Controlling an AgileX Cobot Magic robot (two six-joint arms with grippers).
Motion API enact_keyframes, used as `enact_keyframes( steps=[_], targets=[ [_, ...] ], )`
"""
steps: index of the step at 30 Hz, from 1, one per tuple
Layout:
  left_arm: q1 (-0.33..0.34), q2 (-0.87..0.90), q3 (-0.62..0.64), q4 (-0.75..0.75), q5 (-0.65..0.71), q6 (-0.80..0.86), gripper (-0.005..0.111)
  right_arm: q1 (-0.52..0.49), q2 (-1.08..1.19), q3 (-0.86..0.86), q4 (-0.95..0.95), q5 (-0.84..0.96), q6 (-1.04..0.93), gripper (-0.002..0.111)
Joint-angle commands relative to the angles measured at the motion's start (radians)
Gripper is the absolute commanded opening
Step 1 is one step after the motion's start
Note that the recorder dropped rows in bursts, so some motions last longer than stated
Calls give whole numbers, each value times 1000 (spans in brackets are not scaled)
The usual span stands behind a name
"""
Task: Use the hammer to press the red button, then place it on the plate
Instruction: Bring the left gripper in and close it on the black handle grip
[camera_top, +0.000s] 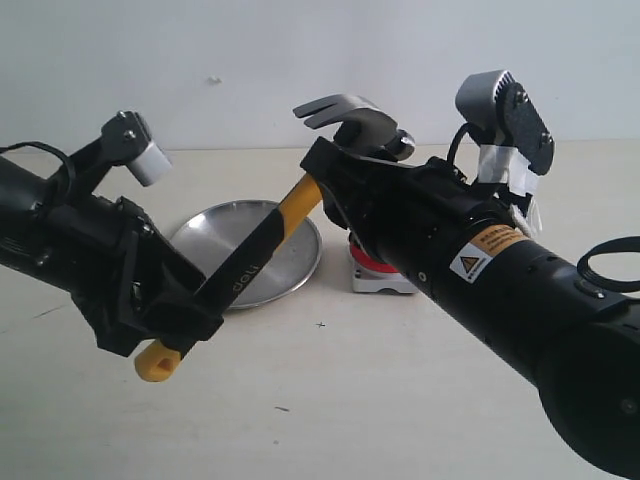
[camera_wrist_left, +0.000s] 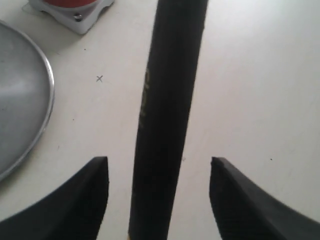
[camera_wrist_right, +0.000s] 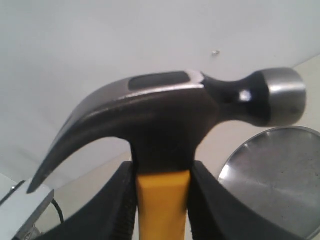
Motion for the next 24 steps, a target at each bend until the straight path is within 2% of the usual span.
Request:
enact_keyframes(
  steps=[1, 5, 11, 24],
  targets=[
    [-47, 48, 2, -38, -61, 75, 59, -4, -7, -17, -16, -62, 1, 0],
    [-69, 80, 2, -86, -97, 128, 59, -4, -7, -17, -16, -60, 3, 0],
    [-69, 100, 2, -67, -130, 130, 58, -4, -7, -17, -16, -58, 1, 0],
    [-69, 140, 2, -132, -165, 193, 57, -4, -7, -17, -14, -57, 1, 0]
  ],
)
